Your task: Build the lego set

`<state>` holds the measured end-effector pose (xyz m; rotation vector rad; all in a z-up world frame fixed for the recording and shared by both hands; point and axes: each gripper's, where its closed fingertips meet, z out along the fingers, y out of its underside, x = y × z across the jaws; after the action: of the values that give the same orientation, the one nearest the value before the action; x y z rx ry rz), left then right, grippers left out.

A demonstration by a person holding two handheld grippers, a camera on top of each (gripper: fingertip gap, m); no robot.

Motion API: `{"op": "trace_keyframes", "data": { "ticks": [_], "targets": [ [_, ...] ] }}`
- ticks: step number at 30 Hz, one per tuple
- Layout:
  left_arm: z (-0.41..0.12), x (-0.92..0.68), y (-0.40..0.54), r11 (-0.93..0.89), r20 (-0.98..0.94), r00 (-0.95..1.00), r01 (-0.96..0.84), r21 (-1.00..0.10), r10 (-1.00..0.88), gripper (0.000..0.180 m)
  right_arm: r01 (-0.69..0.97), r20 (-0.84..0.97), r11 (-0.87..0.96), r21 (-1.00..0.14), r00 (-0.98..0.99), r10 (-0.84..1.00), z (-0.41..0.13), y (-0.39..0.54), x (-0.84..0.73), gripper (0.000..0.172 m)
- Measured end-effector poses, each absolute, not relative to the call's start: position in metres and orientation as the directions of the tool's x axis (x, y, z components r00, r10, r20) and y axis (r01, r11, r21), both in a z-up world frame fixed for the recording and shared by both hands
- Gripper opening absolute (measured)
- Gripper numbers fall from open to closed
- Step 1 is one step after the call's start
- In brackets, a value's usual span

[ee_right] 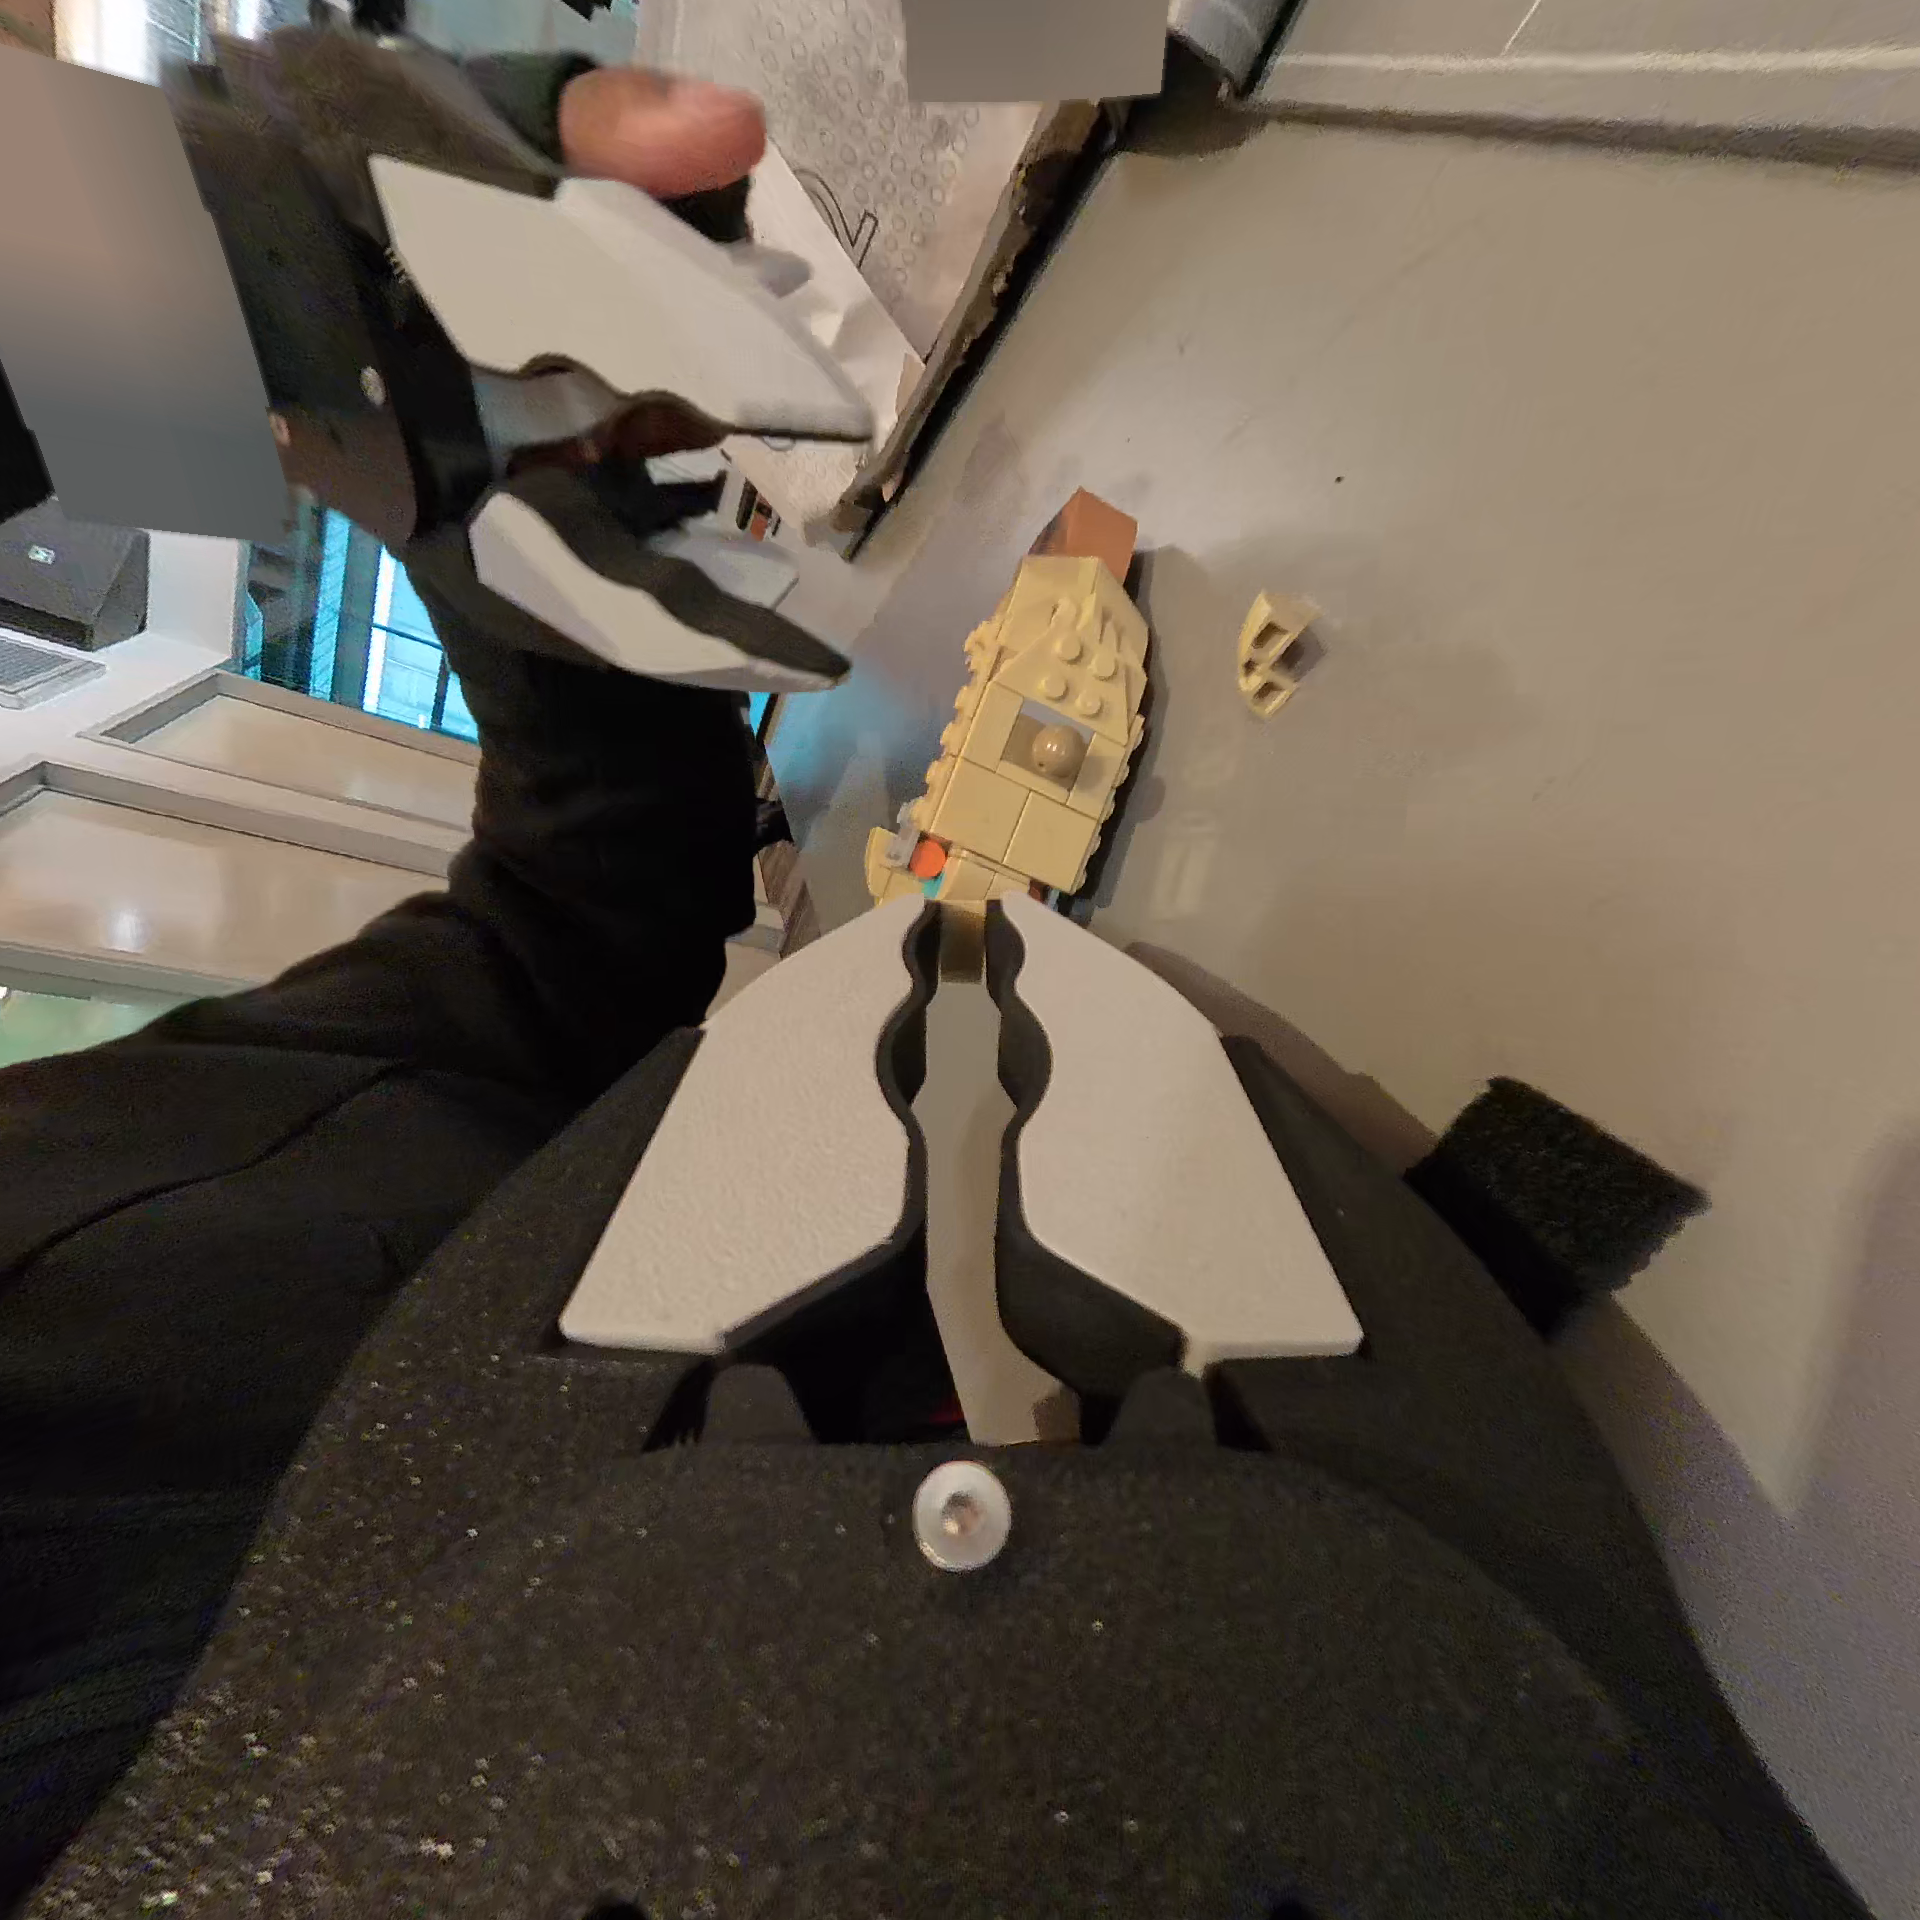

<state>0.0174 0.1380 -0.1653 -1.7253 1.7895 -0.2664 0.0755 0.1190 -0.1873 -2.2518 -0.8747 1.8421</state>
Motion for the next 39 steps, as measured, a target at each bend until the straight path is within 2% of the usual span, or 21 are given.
{"op": "trace_keyframes", "data": {
  "ticks": [3,6,9,15,19,24,28,32,35,39],
  "targets": [
    [-0.177,0.025,0.140,0.245,-0.223,-0.152,-0.842,-0.480,-0.963,0.031,0.332,-0.873,-0.840,-0.429,0.088,0.480,-0.184,0.125,0.081,0.008],
    [-0.188,0.032,0.131,0.327,-0.161,-0.285,-0.843,-0.427,-0.945,0.028,0.301,-0.881,-0.853,-0.426,0.078,0.467,-0.181,0.133,0.086,0.008],
    [-0.196,0.036,0.132,0.399,-0.183,-0.355,-0.832,-0.386,-0.917,0.023,0.287,-0.896,-0.867,-0.408,0.059,0.441,-0.178,0.136,0.088,0.008],
    [-0.201,0.047,0.128,0.458,-0.219,-0.402,-0.795,-0.399,-0.889,0.015,0.312,-0.901,-0.861,-0.400,0.036,0.432,-0.177,0.134,0.087,0.008],
    [-0.200,0.048,0.134,0.459,-0.313,-0.350,-0.783,-0.419,-0.883,0.013,0.308,-0.905,-0.866,-0.395,0.032,0.424,-0.177,0.136,0.086,0.008],
    [-0.187,0.050,0.140,0.496,-0.534,-0.209,-0.725,-0.478,-0.820,0.013,0.282,-0.911,-0.879,-0.385,0.037,0.411,-0.176,0.150,0.084,0.008],
    [-0.162,0.050,0.151,0.547,-0.727,-0.011,-0.666,-0.507,-0.687,0.013,0.244,-0.925,-0.900,-0.361,0.025,0.378,-0.173,0.175,0.082,0.008],
    [-0.135,0.042,0.166,0.582,-0.818,0.232,-0.603,-0.546,-0.527,0.013,0.196,-0.966,-0.946,-0.259,-0.074,0.249,-0.160,0.197,0.080,0.008],
    [-0.129,0.038,0.178,0.608,-0.860,0.302,-0.612,-0.506,-0.411,0.012,0.182,-0.966,-0.955,-0.236,-0.148,0.210,-0.147,0.204,0.076,0.008],
    [-0.126,0.038,0.188,0.639,-0.934,0.265,-0.681,-0.358,-0.241,0.012,0.163,-0.954,-0.948,-0.272,-0.174,0.244,-0.137,0.219,0.075,0.008]
  ]
}}
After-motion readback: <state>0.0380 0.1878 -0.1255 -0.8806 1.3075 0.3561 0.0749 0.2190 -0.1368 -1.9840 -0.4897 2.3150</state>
